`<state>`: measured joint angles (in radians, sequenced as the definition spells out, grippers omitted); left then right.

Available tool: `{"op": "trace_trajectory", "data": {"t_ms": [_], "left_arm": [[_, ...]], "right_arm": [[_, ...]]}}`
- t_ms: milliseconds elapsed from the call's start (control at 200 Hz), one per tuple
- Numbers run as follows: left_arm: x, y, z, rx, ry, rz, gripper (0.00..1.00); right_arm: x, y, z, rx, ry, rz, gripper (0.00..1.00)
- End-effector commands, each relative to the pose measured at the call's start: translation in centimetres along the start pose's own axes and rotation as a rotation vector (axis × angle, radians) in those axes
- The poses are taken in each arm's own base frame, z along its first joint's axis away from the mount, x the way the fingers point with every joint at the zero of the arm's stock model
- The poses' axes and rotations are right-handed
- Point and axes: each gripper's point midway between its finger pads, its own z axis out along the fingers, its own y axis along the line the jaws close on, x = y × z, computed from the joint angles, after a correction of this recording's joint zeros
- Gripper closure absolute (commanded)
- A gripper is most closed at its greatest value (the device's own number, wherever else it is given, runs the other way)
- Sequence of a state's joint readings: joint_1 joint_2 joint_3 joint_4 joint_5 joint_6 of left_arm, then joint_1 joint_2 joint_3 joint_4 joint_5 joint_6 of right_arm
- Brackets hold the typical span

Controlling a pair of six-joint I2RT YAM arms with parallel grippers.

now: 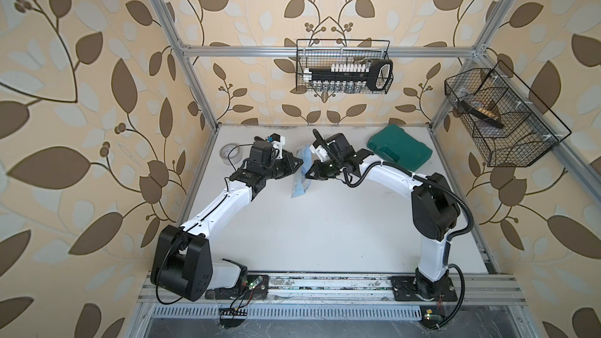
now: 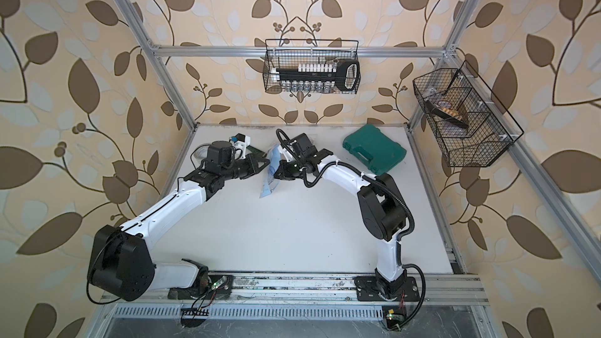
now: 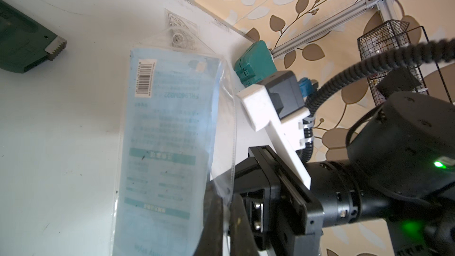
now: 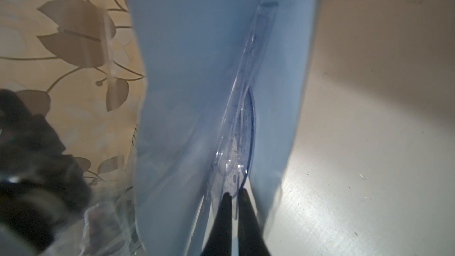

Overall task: Open the ruler set and take out the ruler
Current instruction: Take out the ruler from the ruler set bag.

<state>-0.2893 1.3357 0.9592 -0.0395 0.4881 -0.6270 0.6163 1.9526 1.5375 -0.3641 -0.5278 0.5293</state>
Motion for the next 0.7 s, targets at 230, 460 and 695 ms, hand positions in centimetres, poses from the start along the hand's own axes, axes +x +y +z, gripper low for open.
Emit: {"op": "trace_trajectory", "data": {"t_ms": [230, 460, 695], "left_arm": [[-1.2, -1.1, 0.0, 0.026, -0.066, 0.05, 1.0], [-0.9, -0.2, 1.4, 0.007, -0.041, 0.037, 1.0], [-0.8, 1.0, 2.3, -0.03, -0.039, 0.035, 1.0]], "right_arm": [[-0.5, 0.4, -0.3, 0.034, 0.0, -0.026, 0.98], [-1.3, 0.2, -1.5, 0.099, -0.03, -0.057, 0.99], [-2.1, -0.6, -3.8, 0.197, -0.073, -0.091, 1.0]]}}
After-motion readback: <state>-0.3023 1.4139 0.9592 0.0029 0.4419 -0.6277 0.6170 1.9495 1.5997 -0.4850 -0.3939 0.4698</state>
